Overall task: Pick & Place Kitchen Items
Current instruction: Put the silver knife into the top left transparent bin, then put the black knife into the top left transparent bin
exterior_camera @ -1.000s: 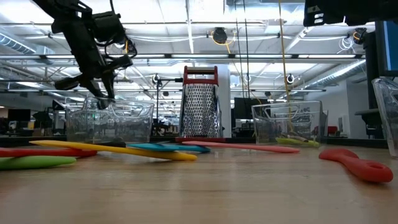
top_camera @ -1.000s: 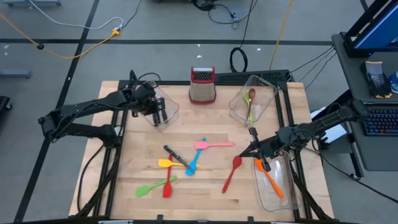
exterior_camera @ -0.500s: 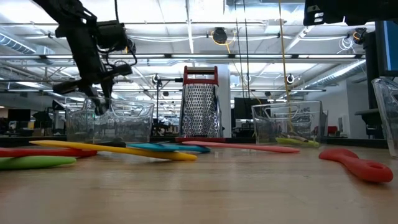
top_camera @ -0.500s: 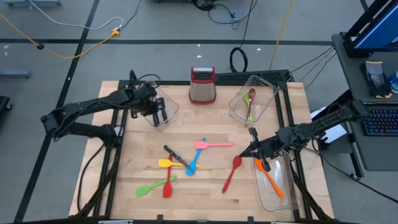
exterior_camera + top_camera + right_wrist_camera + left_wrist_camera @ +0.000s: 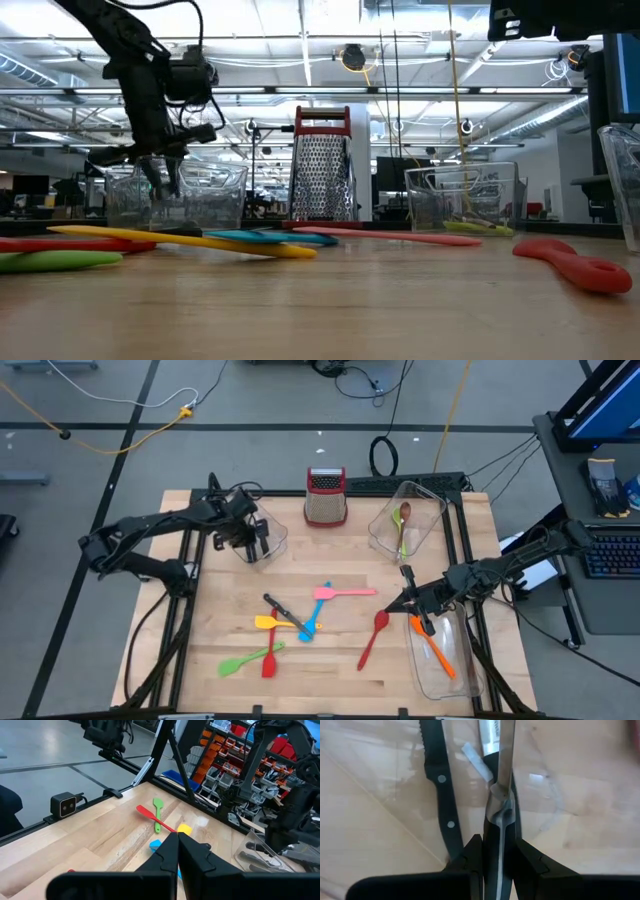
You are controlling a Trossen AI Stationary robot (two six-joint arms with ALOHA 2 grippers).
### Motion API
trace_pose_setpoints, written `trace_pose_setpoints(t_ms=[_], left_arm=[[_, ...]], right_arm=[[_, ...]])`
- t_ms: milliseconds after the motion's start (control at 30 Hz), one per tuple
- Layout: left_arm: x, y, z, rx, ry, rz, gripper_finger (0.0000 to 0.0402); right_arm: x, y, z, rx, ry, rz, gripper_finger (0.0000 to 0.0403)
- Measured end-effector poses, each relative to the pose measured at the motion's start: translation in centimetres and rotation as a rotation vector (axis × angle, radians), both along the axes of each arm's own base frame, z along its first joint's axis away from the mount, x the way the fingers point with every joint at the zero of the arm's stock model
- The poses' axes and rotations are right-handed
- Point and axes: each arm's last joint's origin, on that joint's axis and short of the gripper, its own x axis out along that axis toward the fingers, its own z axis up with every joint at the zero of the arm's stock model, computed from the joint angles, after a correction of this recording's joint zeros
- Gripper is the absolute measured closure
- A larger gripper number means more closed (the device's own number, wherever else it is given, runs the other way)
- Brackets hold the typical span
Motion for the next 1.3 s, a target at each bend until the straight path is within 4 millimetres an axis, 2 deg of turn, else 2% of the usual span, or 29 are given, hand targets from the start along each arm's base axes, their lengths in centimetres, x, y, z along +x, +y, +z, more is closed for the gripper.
trace_pose_setpoints(t_ms=[400,733,1000,1133,1300], left_arm=[[1.3,1.0,-2.7,-0.050,0.063,-0.024,0.0348],[1.2,1.0,-3.1,-0.048,0.098,-0.021,0.0346],[1.0,0.9,-3.2,-0.047,0.124,-0.018,0.0245],[1.0,0.9,-3.0,-0.040,0.118,-0.019,0.0225],[0.9,0.7,-1.8,0.002,0.051,-0.024,0.0226]], right_arm=[[0.0,0.0,0.0,0.000,0.000,0.000,0.0403],[0.0,0.0,0.0,0.001,0.001,0.000,0.0403],[0.0,0.0,0.0,0.002,0.001,0.000,0.0403],[0.0,0.0,0.0,0.021,0.008,-0.003,0.0403],[0.0,0.0,0.0,0.028,0.011,-0.004,0.0403]])
